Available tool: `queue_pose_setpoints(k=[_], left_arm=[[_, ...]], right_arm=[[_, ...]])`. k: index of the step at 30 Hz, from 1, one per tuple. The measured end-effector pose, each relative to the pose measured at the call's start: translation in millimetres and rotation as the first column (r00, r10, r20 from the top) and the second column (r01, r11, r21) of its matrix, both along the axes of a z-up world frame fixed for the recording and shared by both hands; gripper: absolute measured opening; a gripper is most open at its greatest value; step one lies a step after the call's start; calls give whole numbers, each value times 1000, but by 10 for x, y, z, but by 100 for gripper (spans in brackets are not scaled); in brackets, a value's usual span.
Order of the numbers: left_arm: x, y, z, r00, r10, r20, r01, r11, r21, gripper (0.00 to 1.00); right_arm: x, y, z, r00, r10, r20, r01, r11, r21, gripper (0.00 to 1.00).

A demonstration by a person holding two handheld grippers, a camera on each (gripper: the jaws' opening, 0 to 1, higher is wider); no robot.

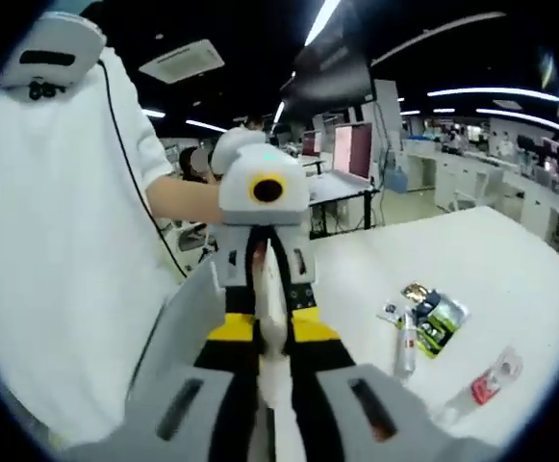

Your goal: Arrange the skincare products in the storage area until every visible bottle or jar stands upright without overlapping.

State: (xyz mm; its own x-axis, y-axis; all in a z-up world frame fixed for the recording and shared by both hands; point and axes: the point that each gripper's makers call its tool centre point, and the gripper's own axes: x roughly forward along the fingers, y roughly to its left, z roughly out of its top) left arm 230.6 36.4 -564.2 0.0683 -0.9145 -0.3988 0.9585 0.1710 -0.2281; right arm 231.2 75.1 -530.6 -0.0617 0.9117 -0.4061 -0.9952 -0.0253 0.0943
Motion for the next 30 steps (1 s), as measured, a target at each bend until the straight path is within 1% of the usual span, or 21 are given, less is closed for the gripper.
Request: queue_pose_setpoints(k=[3,10,12,16,18,20,21,22,23,24,25,28,30], left_arm=[[-10,-2,-30,1000,-5,14,5,1000,11,16],[0,13,-72,1000,-6,14,6,1000,23,16],[11,10,-85,1000,-7,31,6,999,32,16],[31,-2,-111,999,-17,42,15,999,44,16],[58,-16,-166,999,-25,48,22,998,63,17],[67,-5,-258,998,-33,45,28,994,102,18],[83,3,-342,998,-31,46,25,991,133,20],[87,-1,-378,998,-33,47,26,989,143,19],[74,-12,-391,998,-44,47,37,989,140,18],[90,-38,-373,997,-42,58,35,992,119,18],[101,-48,-390,998,-35,48,29,992,120,18],[133,-82,-415,998,-33,49,27,993,114,18],[150,-102,-436,998,-39,42,34,992,120,17]], right_arm=[[-10,9,-27,1000,24,16,-24,1000,-19,9],[-1,23,-71,999,50,17,-50,998,-41,9],[10,21,-82,998,53,22,-52,997,-48,9],[30,13,-100,999,49,23,-48,997,-53,9],[57,-1,-111,999,37,24,-36,998,-50,10],[83,-18,-106,999,26,22,-25,999,-43,10],[102,-30,-89,1000,18,19,-17,999,-33,10],[114,-38,-76,1000,13,17,-12,1000,-26,10],[124,-48,-72,1000,8,17,-8,1000,-24,10],[129,-59,-94,1000,6,21,-5,999,-34,10],[133,-69,-106,1000,3,21,-2,999,-36,10],[161,-99,-138,1000,-12,19,12,999,-38,10],[176,-111,-160,1000,-21,16,22,999,-39,10]])
